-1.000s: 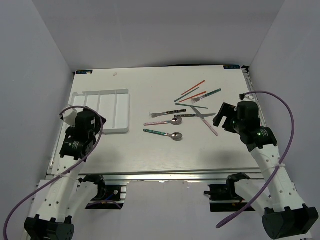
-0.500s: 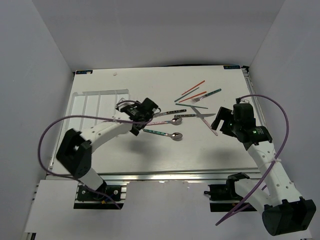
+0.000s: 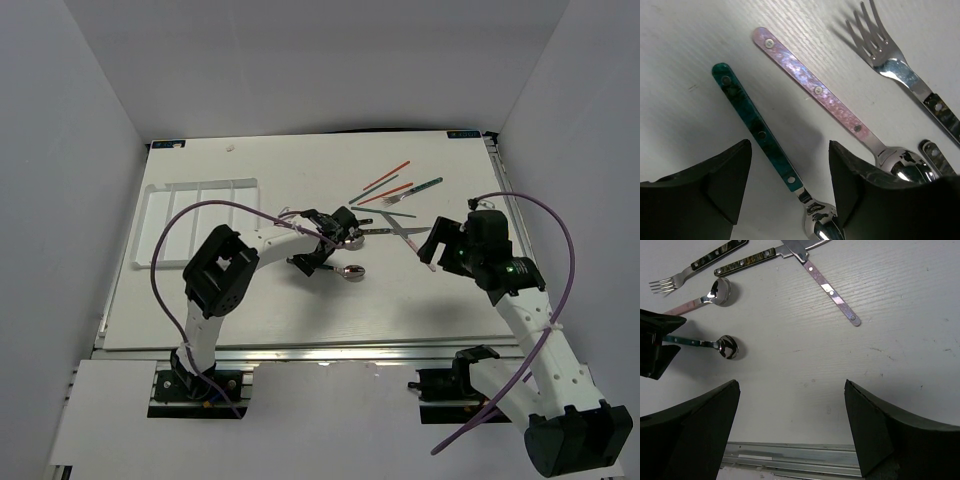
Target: Sort the eating utensils into containers
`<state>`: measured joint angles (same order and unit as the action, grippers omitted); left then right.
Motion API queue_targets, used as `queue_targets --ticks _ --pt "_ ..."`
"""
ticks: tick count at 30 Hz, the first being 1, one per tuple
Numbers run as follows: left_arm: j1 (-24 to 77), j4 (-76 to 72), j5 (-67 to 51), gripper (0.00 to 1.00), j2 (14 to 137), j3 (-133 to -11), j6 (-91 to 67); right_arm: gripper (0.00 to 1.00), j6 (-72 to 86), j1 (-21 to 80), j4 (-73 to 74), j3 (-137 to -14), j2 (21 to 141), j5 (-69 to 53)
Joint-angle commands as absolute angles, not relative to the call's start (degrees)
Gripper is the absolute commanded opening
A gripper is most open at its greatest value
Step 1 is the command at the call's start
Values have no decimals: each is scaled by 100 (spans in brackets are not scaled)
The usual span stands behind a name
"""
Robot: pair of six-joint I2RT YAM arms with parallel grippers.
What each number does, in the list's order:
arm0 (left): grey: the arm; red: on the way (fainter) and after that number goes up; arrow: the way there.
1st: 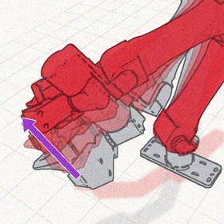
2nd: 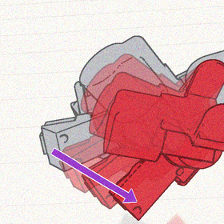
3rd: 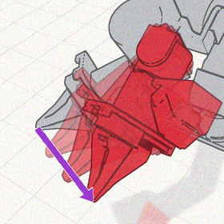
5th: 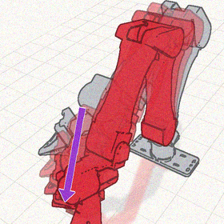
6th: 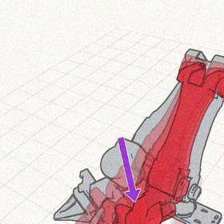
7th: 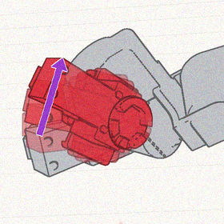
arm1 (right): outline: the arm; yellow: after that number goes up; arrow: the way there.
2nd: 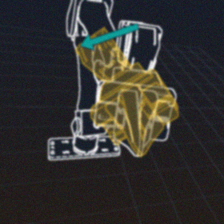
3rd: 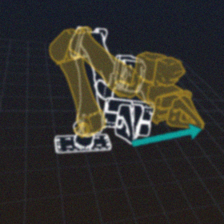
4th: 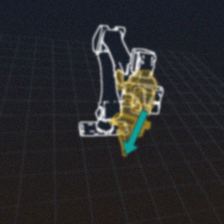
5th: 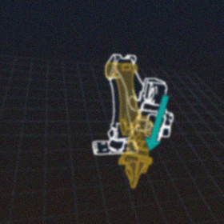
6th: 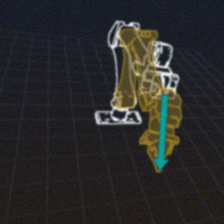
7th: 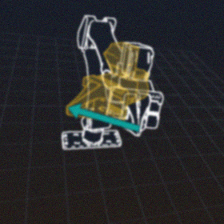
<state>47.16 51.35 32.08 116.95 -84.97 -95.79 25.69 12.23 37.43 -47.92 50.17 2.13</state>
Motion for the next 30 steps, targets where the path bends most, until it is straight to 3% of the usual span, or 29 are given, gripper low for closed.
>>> queue_targets --ticks 1,2,9,10,11,17,21,24,27,30 --pt "4711 5335 3243 71 11540 -8491 -9826 89 2479 1222 3489 -4737 4904 53" --pt "4702 5318 3234 66 11514 -8395 -9870 89 2479 1213 3472 -4729 4904 53" --pt "4772 5502 3156 65 11645 -8482 -9809 89 2479 1222 3375 -4676 4869 -167" --pt "4772 5485 3077 62 11706 -8473 -9791 89 2479 1222 3358 -4667 4852 -184" --pt "4764 5493 3033 53 11751 -8490 -9748 89 2479 1213 3349 -4650 4843 -185" --pt "4816 6335 2988 48 12277 -8991 -9510 89 2522 1222 3305 -4632 4597 -255" --pt "4843 6425 2822 34 12322 -8851 -9396 89 2601 1222 3138 -4527 4386 -430" --pt "4869 6355 2839 10 12087 -8561 -9369 89 2584 1213 3129 -4553 4438 -518" --pt "4913 6188 3005 0 11534 -8236 -9177 89 2523 1222 3199 -4658 4526 -527" --pt "4922 5881 3216 0 10745 -7876 -8615 89 2487 1222 3199 -4746 4553 -536"
